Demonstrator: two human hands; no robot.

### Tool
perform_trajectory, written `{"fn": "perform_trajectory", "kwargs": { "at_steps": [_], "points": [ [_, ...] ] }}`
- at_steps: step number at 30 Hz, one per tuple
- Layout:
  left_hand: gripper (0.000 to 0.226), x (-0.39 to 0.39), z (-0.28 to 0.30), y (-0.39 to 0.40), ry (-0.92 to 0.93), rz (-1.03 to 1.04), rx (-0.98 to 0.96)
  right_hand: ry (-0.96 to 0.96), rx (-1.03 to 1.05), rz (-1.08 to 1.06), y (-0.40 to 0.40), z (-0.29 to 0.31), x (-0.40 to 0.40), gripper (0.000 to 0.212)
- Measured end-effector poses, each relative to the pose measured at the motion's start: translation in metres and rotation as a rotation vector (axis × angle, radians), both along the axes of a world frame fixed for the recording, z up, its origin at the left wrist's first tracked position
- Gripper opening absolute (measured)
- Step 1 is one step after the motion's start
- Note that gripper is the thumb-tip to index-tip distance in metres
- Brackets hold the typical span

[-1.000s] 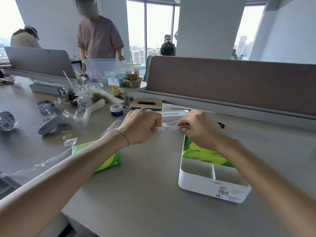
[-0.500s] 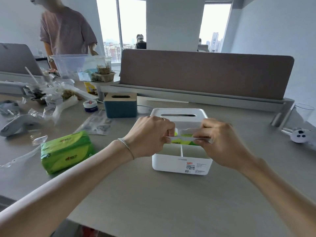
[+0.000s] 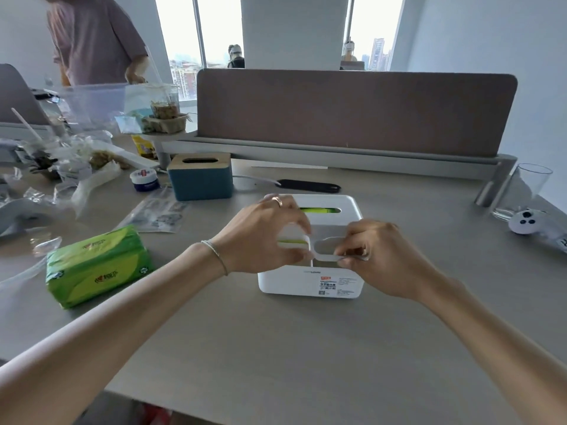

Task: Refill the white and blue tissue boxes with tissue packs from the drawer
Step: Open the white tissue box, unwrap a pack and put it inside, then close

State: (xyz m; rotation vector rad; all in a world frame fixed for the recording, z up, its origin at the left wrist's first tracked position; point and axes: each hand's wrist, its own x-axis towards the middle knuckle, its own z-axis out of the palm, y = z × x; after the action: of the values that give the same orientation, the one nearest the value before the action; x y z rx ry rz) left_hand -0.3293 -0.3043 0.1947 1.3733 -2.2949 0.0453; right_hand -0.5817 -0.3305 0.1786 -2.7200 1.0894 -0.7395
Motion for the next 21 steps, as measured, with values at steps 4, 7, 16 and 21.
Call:
{"fn": "perform_trajectory", "kwargs": {
  "at_steps": [4, 7, 16, 21],
  "points": [
    [0.096, 0.006, 0.007, -0.028, -0.072, 0.031, 0.101, 0.048, 0.042, 0.006, -0.002, 0.002, 0.003, 0.006],
    [0.115, 0.009, 0.007, -0.051, -0.144, 0.068, 0.301, 0.058, 0.121, 0.018, -0.003, 0.009, 0.001, 0.002],
    [0.114, 0.004, -0.008, -0.069, -0.234, 0.12, 0.295, 0.018, 0.035, -0.197, -0.059, 0.019, 0.029, 0.046],
    [0.093, 0.0, -0.017, -0.063, -0.25, 0.131, 0.148, 0.263, 0.183, -0.218, -0.077, 0.002, 0.046, 0.063]
  ]
}}
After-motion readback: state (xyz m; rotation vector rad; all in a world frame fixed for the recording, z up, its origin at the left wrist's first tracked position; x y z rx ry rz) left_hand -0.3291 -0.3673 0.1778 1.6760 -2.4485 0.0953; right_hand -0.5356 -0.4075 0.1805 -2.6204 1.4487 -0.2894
